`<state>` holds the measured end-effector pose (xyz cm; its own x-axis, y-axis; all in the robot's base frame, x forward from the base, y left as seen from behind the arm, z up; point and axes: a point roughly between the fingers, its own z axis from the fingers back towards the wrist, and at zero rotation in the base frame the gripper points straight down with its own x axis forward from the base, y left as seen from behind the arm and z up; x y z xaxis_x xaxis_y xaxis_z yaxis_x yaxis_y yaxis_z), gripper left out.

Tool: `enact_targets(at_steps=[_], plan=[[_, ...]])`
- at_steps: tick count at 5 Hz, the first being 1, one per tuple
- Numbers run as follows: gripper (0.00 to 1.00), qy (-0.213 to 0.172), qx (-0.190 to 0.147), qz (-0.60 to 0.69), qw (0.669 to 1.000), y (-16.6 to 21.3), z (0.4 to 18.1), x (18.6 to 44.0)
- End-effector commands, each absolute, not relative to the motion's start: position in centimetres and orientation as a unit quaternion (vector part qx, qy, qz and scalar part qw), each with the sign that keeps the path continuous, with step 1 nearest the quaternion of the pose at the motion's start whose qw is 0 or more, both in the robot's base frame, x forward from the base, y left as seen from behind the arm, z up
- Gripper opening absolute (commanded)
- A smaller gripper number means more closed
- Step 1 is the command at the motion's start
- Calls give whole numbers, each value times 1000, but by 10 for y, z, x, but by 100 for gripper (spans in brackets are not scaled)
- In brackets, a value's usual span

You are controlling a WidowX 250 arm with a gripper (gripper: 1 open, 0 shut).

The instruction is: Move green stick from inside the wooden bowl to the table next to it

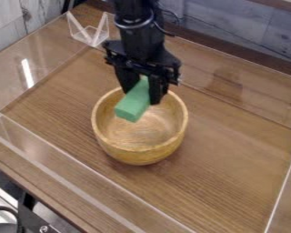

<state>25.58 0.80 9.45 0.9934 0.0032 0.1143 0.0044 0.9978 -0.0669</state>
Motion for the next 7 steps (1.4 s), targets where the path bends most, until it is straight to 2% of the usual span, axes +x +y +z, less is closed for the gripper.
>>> enact_targets(at_steps=[1,2,4,5,7], plan=[[0,-86,-23,-1,996,13,104,263],[0,-87,-17,1,996,22,101,265],[0,-89,-14,-7,996,11,96,267],[0,-93,-9,-6,996,17,95,269],[0,-80,-27,-40,996,-38,76,256]])
